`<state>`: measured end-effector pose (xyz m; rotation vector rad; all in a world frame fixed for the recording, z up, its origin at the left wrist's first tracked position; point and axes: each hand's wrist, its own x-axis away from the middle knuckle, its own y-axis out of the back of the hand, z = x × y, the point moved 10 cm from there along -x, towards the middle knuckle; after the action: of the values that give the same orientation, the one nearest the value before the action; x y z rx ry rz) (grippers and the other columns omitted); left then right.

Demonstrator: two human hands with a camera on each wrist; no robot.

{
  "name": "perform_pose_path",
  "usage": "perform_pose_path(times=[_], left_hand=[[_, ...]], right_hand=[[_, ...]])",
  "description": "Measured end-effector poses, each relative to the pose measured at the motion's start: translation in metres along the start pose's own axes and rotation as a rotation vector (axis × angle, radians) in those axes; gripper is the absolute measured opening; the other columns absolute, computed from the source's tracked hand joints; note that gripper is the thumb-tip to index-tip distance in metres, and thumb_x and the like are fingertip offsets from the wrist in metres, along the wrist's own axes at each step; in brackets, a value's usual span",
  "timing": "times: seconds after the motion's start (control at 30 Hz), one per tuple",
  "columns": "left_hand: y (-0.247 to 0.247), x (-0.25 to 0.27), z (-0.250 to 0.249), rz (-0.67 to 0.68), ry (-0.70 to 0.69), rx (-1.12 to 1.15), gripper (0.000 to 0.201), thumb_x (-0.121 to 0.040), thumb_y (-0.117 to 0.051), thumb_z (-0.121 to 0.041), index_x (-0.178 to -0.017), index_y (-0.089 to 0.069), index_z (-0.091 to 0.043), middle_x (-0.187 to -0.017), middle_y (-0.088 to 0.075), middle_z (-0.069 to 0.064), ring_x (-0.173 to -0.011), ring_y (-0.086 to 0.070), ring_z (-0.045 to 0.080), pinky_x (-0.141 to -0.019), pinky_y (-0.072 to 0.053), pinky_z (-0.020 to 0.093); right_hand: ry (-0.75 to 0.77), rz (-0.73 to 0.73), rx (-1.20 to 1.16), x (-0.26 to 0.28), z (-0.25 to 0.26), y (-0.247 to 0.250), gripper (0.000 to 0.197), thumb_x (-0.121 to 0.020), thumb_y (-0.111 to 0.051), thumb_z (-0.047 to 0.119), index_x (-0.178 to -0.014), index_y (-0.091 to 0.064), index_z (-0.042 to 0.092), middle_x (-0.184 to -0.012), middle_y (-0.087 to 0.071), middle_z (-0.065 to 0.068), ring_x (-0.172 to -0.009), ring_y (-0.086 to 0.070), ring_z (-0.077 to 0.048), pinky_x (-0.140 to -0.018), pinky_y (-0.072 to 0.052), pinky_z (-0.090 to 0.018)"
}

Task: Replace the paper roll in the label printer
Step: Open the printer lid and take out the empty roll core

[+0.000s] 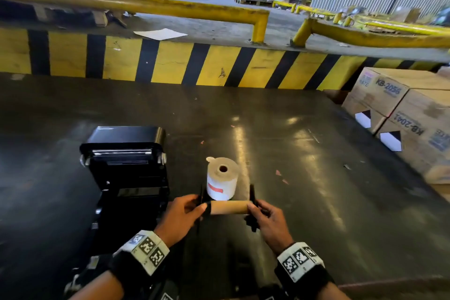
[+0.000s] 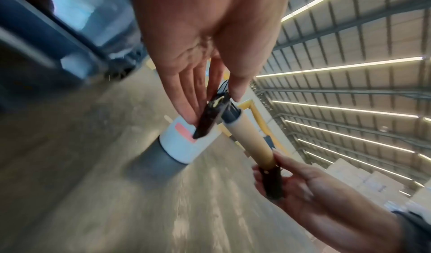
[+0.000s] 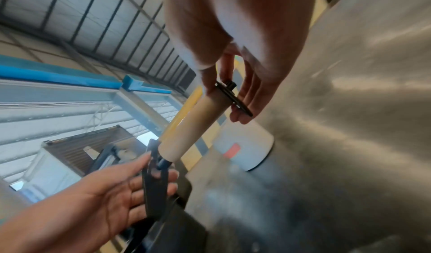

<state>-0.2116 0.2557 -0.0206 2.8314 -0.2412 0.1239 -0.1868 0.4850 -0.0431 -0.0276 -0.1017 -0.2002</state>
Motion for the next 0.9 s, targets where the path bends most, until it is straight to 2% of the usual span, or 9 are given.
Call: perform_pose_path(times=[0.13, 0.23, 0.33, 0.4, 0.53, 0.63, 0.7, 0.8, 0.9], left_hand=[[-0.042, -0.018, 0.028, -0.034, 0.008, -0.244, 0.032, -0.079, -0.071, -0.013, -0.11, -0.065, -0.008, -0.095, -0.071, 0.005, -0.086, -0.065, 0.018, -0.084, -0.053, 0.034], [-0.073, -0.034, 0.048, 0.006, 0.017, -0.589, 0.043, -0.081, -0.068, -0.022, -0.122, -0.058, -0.016, -0.117, -0.062, 0.006, -0.113, -0.055, 0.025, -0.097, -0.045, 0.036], [-0.089, -0.05, 0.066, 0.028, 0.064, -0.782, 0.047, -0.083, -0.064, -0.026, -0.128, -0.052, -0.025, -0.123, -0.056, 0.005, -0.12, -0.047, 0.024, -0.103, -0.041, 0.035], [-0.098, -0.059, 0.072, 0.036, 0.064, -0.837, 0.046, -0.084, -0.062, -0.024, -0.129, -0.051, -0.025, -0.125, -0.053, 0.005, -0.122, -0.044, 0.024, -0.103, -0.04, 0.034], [-0.107, -0.07, 0.076, 0.057, 0.047, -0.932, 0.048, -0.086, -0.06, -0.024, -0.132, -0.047, -0.022, -0.13, -0.046, 0.007, -0.126, -0.039, 0.025, -0.103, -0.039, 0.035], [-0.105, -0.068, 0.069, 0.058, 0.037, -0.88, 0.052, -0.086, -0.06, -0.027, -0.136, -0.043, -0.023, -0.132, -0.045, 0.006, -0.127, -0.038, 0.025, -0.104, -0.039, 0.037], [-0.102, -0.06, 0.059, 0.036, -0.002, -0.771, 0.047, -0.086, -0.059, -0.034, -0.131, -0.05, -0.024, -0.128, -0.051, 0.003, -0.123, -0.044, 0.02, -0.103, -0.04, 0.034], [-0.115, -0.032, 0.057, 0.178, -0.016, -0.575, 0.051, -0.079, -0.066, -0.044, -0.126, -0.056, -0.026, -0.121, -0.057, -0.006, -0.118, -0.049, 0.01, -0.103, -0.04, 0.029], [-0.119, -0.01, 0.055, 0.262, -0.037, -0.651, 0.047, -0.076, -0.07, -0.043, -0.119, -0.061, -0.027, -0.113, -0.063, -0.008, -0.109, -0.056, 0.009, -0.098, -0.046, 0.031]], right_hand=[[-0.064, -0.064, 0.067, -0.007, -0.021, 0.064, 0.007, -0.088, -0.059, 0.001, -0.089, -0.066, 0.001, -0.068, -0.062, -0.013, -0.048, -0.059, -0.012, -0.041, -0.045, -0.015], [-0.104, -0.023, 0.154, -0.008, -0.036, 0.081, 0.007, -0.088, -0.059, 0.002, -0.09, -0.066, 0.001, -0.071, -0.061, -0.015, -0.046, -0.059, -0.006, -0.041, -0.045, -0.014], [-0.147, 0.003, 0.23, -0.01, -0.055, 0.087, 0.01, -0.088, -0.06, 0.004, -0.096, -0.066, 0.002, -0.082, -0.065, -0.015, -0.05, -0.062, -0.001, -0.045, -0.047, -0.013], [-0.165, 0.011, 0.253, -0.011, -0.064, 0.089, 0.014, -0.088, -0.061, 0.004, -0.1, -0.067, 0.002, -0.087, -0.068, -0.015, -0.06, -0.064, -0.005, -0.053, -0.053, -0.018], [-0.163, 0.029, 0.31, -0.007, -0.067, 0.086, 0.021, -0.088, -0.06, 0.005, -0.079, -0.068, 0.022, -0.078, -0.07, -0.003, -0.077, -0.066, -0.019, -0.077, -0.055, -0.039], [-0.167, 0.059, 0.345, -0.007, -0.07, 0.083, 0.019, -0.088, -0.061, 0.007, -0.08, -0.07, 0.022, -0.079, -0.072, -0.002, -0.08, -0.067, -0.019, -0.079, -0.054, -0.039], [-0.165, 0.061, 0.36, -0.011, -0.073, 0.082, 0.011, -0.088, -0.061, 0.011, -0.088, -0.072, 0.015, -0.086, -0.073, -0.006, -0.086, -0.068, -0.021, -0.083, -0.054, -0.039], [-0.146, 0.049, 0.361, -0.018, -0.076, 0.075, 0.014, -0.087, -0.062, 0.011, -0.098, -0.07, 0.005, -0.088, -0.071, -0.005, -0.086, -0.066, -0.013, -0.079, -0.053, -0.029], [-0.109, 0.162, 0.38, -0.016, -0.069, 0.052, 0.014, -0.089, -0.059, 0.006, -0.084, -0.07, 0.014, -0.07, -0.064, 0.009, -0.066, -0.058, 0.004, -0.061, -0.045, -0.009]])
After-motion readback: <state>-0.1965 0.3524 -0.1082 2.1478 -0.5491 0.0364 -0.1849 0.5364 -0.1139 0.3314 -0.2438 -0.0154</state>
